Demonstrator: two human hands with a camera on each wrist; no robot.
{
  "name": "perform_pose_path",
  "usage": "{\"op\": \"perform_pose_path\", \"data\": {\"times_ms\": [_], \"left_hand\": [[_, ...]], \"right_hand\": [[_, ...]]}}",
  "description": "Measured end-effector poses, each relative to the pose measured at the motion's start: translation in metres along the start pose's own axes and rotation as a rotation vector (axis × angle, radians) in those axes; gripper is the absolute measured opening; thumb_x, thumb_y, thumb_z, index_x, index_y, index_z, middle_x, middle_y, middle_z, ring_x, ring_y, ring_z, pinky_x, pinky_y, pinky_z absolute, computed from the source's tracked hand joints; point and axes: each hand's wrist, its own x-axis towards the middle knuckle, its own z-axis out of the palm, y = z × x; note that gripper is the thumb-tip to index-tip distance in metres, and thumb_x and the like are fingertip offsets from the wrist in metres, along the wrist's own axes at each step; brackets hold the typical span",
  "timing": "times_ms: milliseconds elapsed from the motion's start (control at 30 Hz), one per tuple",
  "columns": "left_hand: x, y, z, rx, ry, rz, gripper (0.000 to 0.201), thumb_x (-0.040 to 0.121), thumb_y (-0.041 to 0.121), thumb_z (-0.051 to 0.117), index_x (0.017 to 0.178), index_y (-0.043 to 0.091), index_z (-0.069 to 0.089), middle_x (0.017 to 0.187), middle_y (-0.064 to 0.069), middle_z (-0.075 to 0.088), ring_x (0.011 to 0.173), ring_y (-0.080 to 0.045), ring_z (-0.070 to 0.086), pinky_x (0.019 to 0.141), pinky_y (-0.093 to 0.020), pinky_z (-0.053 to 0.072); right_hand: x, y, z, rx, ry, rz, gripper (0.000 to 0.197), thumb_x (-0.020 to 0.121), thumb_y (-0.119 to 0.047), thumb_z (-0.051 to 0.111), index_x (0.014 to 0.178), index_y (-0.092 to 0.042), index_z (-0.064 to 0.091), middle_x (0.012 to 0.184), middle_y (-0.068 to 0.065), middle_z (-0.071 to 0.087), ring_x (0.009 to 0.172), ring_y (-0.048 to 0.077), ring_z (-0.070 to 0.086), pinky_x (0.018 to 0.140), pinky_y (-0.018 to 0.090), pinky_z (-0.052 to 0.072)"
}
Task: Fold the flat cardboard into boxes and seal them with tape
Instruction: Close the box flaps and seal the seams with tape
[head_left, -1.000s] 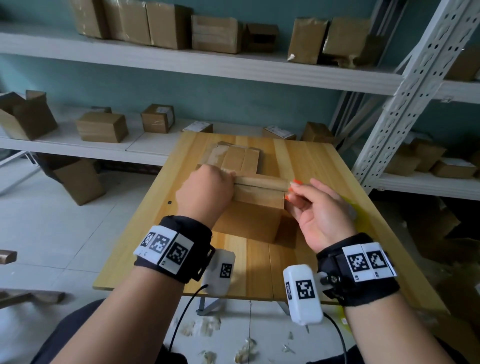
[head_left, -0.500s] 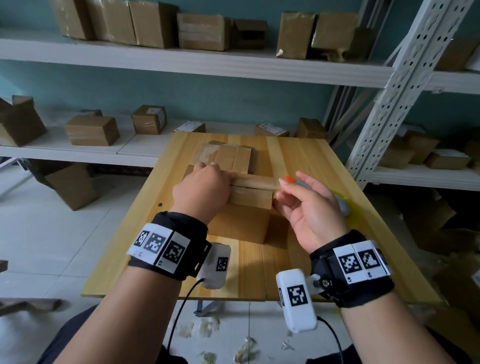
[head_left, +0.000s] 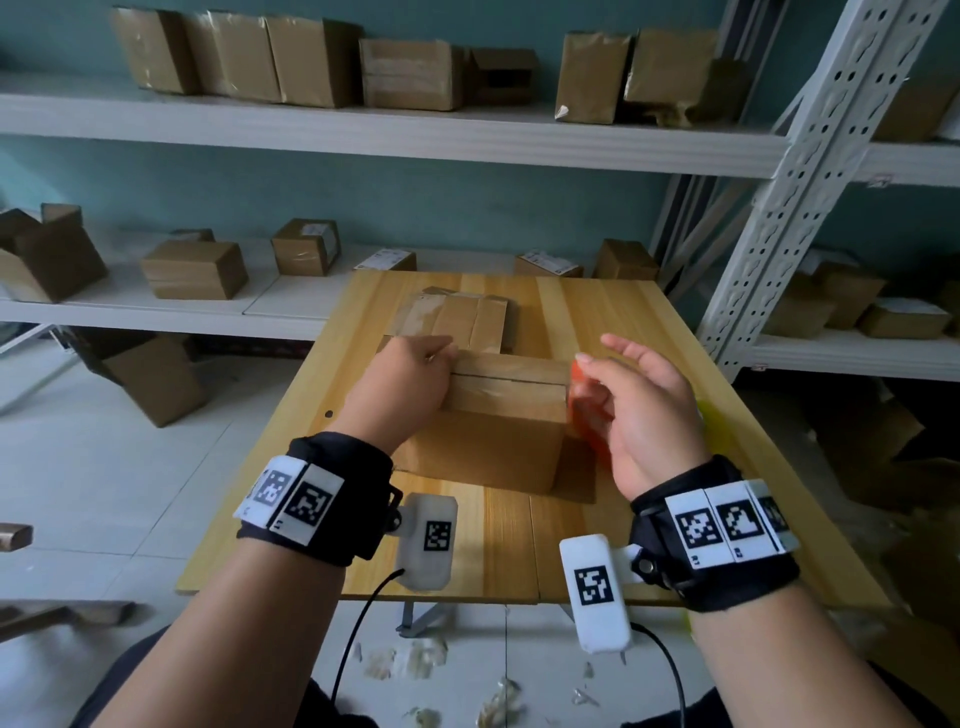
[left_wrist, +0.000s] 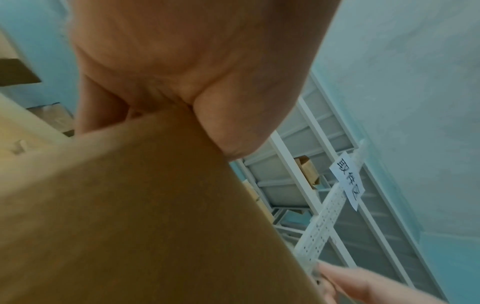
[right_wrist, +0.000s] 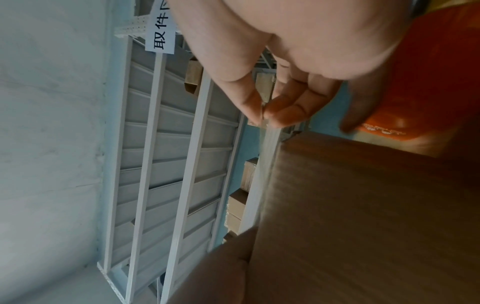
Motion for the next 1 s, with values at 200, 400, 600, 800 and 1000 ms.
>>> {"op": "perform_pose_path", "data": {"times_ms": [200,400,600,800,1000], "left_hand": [[-0.003,0.007,0.018,-0.016,-0.001,-0.012,0.036,0.114,0.041,0.036,0.136,0.02,0.056,0.114,-0.002,0.065,0.101,-0.023,0.062,0.085,-0.038,0.05],[-0.013,0.016,0.032,-0.188,0.039,-0.042,0.04,0.115,0.044,0.033,0.134,0.016,0.053,0.114,0.0,0.06,0.091,-0.014,0.057,0.073,-0.029,0.043],[-0.021,0.021,0.032,-0.579,-0.019,-0.299,0.051,0.113,0.052,0.032,0.143,0.016,0.052,0.129,0.001,0.058,0.118,-0.019,0.055,0.098,-0.035,0.042],[-0.024,0.022,0.036,-0.622,-0.024,-0.303,0.042,0.113,0.048,0.037,0.13,0.015,0.056,0.132,-0.006,0.063,0.121,-0.026,0.061,0.108,-0.051,0.051],[-0.027,0.017,0.042,-0.683,-0.038,-0.225,0.071,0.081,0.053,0.056,0.138,0.011,0.055,0.137,-0.018,0.063,0.122,-0.036,0.065,0.087,-0.044,0.059]], "right_hand": [[0.002,-0.015,0.001,-0.023,-0.026,-0.116,0.039,0.09,-0.006,0.079,0.124,-0.019,0.063,0.087,0.008,0.072,0.078,0.019,0.07,0.081,0.035,0.055],[-0.008,-0.038,0.017,0.011,-0.132,-0.175,0.039,0.092,-0.006,0.077,0.126,-0.017,0.063,0.085,-0.001,0.072,0.077,0.013,0.069,0.08,0.03,0.057],[-0.025,-0.037,0.053,0.088,-0.225,-0.184,0.034,0.091,-0.003,0.077,0.121,-0.011,0.063,0.082,0.003,0.071,0.074,0.014,0.068,0.076,0.025,0.055],[-0.038,-0.031,0.086,0.258,-0.281,-0.053,0.027,0.091,0.003,0.075,0.114,-0.007,0.064,0.078,0.0,0.07,0.075,0.014,0.066,0.076,0.027,0.057],[-0.043,-0.034,0.103,0.405,-0.33,0.088,0.021,0.09,0.004,0.074,0.101,-0.011,0.064,0.079,0.003,0.067,0.072,0.015,0.064,0.086,0.035,0.052]]}}
